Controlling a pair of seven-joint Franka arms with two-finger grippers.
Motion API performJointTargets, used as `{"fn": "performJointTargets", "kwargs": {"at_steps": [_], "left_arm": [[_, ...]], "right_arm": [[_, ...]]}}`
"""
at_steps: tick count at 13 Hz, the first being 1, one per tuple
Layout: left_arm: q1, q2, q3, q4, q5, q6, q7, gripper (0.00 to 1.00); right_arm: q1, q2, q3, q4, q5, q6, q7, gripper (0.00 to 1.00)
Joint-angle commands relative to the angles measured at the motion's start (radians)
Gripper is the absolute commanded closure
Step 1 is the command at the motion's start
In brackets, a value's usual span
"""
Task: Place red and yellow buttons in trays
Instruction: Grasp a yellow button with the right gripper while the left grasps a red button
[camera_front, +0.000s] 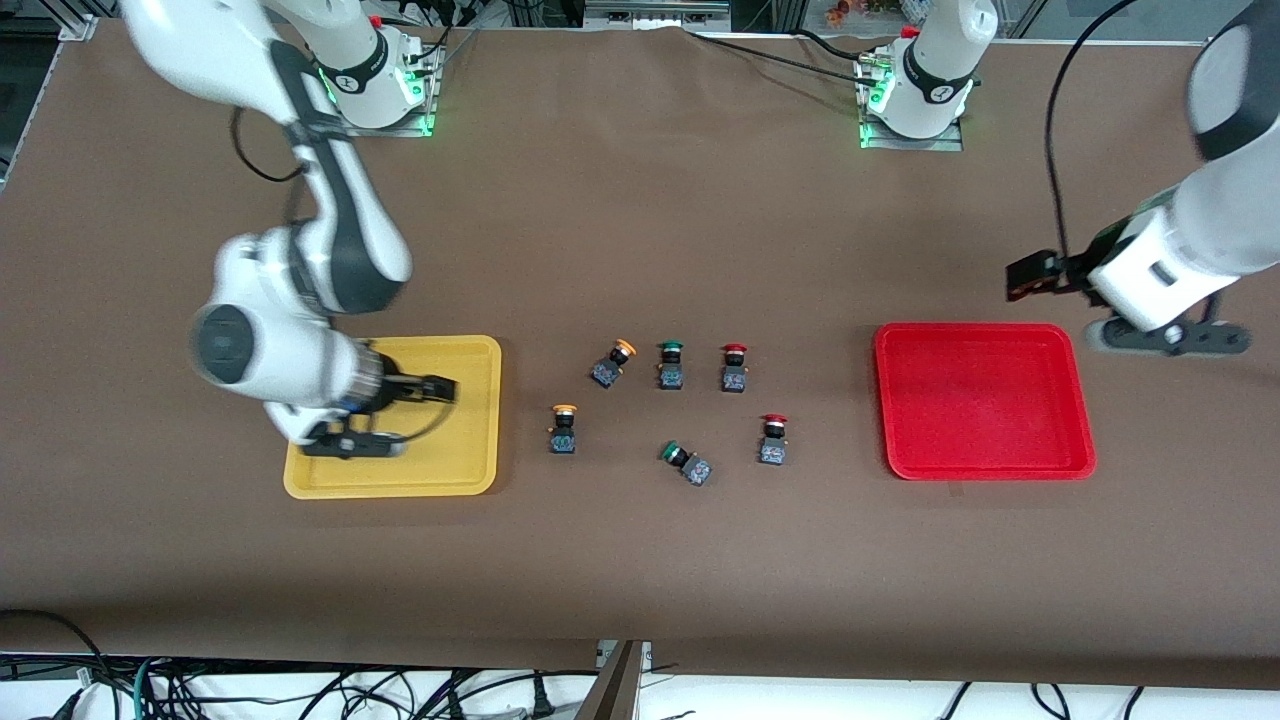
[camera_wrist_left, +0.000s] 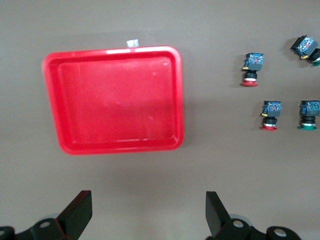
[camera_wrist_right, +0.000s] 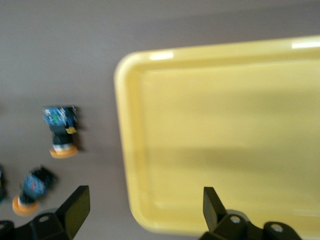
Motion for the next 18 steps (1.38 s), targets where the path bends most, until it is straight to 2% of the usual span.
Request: {"fn": "performJointTargets", "kwargs": {"at_steps": [1, 5, 8, 10, 12, 13, 15, 16, 18], "left_arm": [[-0.047, 0.11, 0.003, 0.044, -0.023, 0.081, -0.069, 0.0], [-0.176, 0.254, 0.003, 0.044, -0.022, 0.291, -0.273, 0.0], [-0.222, 0.349, 0.003, 0.042, -0.022, 0.474, -0.324, 0.0], [-0.247, 0.429, 0.003, 0.042, -0.02, 0.606, -0.326, 0.0], [-0.256, 0.493, 0.003, 0.042, -0.013, 0.703, -0.329, 0.0], [-0.258, 0.521, 0.003, 0.041, -0.011, 0.752, -0.33, 0.0], [-0.274, 0.579, 0.005, 0.041, -0.008, 0.849, -0.329, 0.0], [-0.284, 0.595, 0.005, 0.036, 0.004, 0.874, -0.329, 0.0], [-0.285, 0.609, 0.003, 0.028, 0.081, 0.88, -0.33, 0.0]], "right_arm": [[0.065, 0.105, -0.01, 0.073, 0.013, 0.094, 0.061, 0.0], [0.152, 0.214, -0.01, 0.117, 0.014, 0.246, 0.158, 0.01], [0.195, 0.318, -0.011, 0.225, 0.013, 0.29, 0.234, 0.05], [0.212, 0.342, -0.011, 0.227, 0.005, 0.329, 0.255, 0.08], [0.214, 0.352, -0.013, 0.224, -0.006, 0.343, 0.253, 0.29], [0.214, 0.346, -0.013, 0.223, -0.015, 0.334, 0.249, 0.45], [0.193, 0.314, -0.031, 0.231, -0.015, 0.184, 0.226, 0.81], [0.176, 0.279, -0.043, 0.233, -0.015, 0.112, 0.216, 0.92], [0.113, 0.206, -0.045, 0.233, -0.015, -0.028, 0.11, 0.92]]}}
